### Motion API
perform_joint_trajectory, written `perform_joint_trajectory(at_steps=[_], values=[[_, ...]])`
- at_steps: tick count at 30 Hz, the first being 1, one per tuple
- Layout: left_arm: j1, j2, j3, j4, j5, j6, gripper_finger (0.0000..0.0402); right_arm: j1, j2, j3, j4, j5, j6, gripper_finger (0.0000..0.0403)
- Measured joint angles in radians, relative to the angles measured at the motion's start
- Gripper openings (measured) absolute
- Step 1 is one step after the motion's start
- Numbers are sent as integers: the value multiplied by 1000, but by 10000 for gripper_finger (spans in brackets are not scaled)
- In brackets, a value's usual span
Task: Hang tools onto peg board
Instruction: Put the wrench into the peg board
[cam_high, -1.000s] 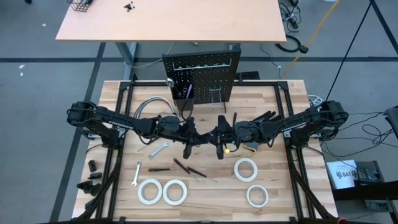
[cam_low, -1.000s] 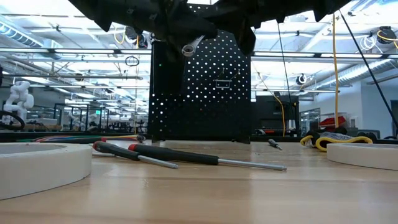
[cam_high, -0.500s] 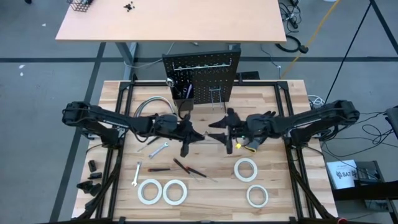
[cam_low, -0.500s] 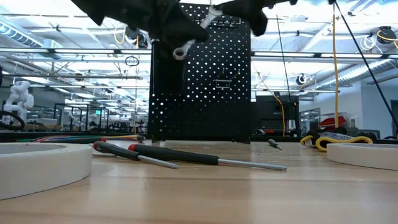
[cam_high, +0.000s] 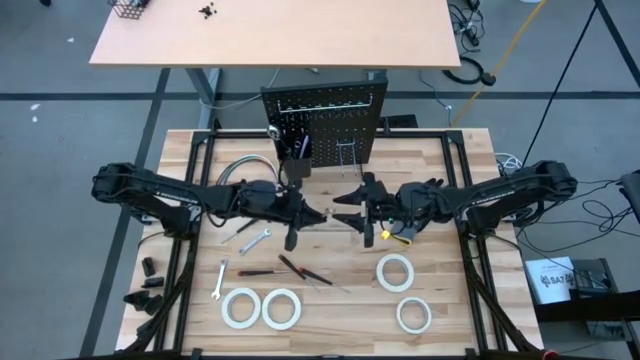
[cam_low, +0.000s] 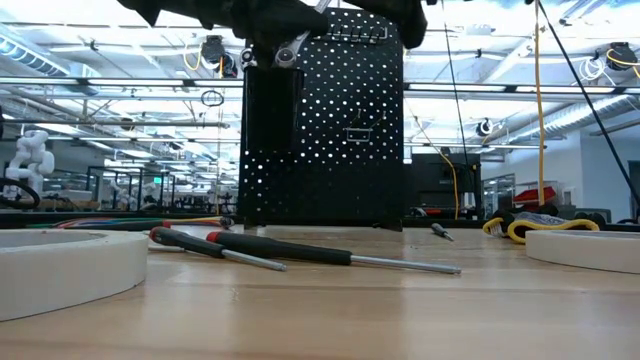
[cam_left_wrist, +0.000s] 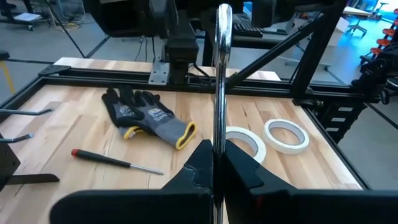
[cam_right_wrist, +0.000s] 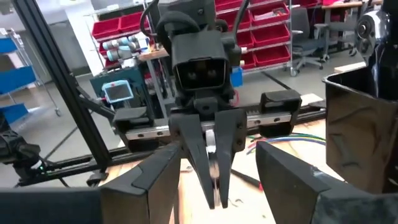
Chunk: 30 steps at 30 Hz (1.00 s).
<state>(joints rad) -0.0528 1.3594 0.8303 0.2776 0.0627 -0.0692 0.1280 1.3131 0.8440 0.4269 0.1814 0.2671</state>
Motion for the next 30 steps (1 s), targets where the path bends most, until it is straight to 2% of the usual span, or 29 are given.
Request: perform_joint_trajectory(at_steps=[10, 23, 30], values=[[0, 0, 0, 1, 0, -2, 7, 1, 8, 0, 12, -6, -30, 198], [0, 0, 0, 57, 1, -26, 7, 4, 8, 0, 17, -27, -70, 98], [0, 0, 0, 65, 1, -54, 7, 4, 8, 0, 57, -27, -86, 78]])
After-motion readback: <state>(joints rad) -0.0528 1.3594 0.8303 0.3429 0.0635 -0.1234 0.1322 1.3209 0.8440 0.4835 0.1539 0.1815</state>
